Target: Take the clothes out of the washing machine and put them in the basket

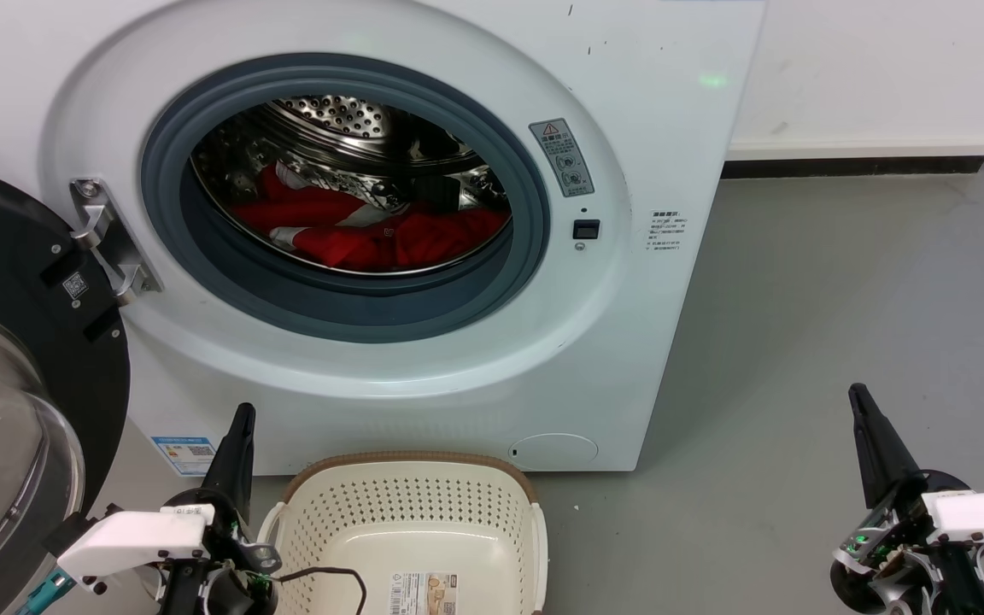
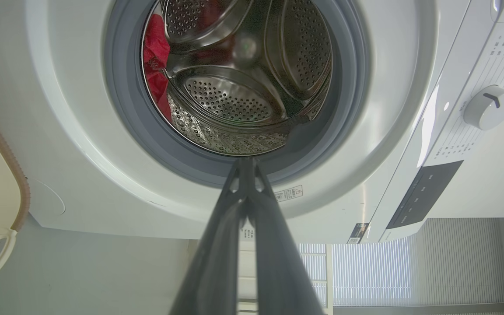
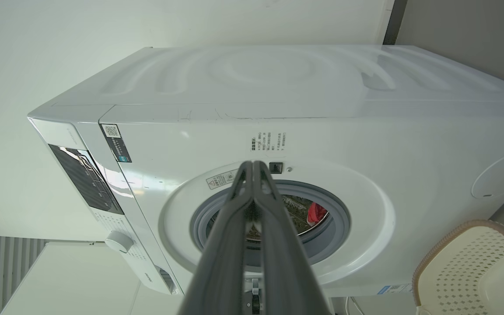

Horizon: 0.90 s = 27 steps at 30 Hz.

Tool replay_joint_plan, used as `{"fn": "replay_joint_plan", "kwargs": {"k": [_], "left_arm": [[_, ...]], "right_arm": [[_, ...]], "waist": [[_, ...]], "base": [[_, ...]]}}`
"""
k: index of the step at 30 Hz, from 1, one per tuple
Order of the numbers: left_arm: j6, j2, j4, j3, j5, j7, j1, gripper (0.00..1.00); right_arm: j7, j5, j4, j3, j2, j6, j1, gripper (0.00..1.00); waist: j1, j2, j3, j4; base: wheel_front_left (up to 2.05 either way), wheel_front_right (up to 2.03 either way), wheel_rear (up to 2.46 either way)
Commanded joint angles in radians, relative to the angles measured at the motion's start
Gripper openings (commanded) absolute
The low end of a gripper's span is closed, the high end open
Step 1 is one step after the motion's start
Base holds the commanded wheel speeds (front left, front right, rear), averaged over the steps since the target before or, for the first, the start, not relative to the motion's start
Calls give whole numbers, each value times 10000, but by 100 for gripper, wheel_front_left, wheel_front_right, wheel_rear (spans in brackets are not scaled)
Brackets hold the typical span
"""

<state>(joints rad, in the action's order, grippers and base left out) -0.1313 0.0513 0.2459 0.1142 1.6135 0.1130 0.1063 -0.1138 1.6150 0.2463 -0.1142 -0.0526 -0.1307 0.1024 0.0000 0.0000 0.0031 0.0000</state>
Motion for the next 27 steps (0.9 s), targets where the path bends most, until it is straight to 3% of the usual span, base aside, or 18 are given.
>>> {"fn": "replay_joint_plan", "kwargs": {"k": [1,27], "left_arm": [[-21,-22,2,22,-17,27,53,0],[-21,-21,1,22,-16,25,53,0]], "right_arm": [[7,-46,14,3,36,0,144,0],[8,-45,14,5,37,0,144,0]], "waist": [[0,0,0,0],[0,0,0,0]], "base": [[0,0,0],[0,0,0]]}}
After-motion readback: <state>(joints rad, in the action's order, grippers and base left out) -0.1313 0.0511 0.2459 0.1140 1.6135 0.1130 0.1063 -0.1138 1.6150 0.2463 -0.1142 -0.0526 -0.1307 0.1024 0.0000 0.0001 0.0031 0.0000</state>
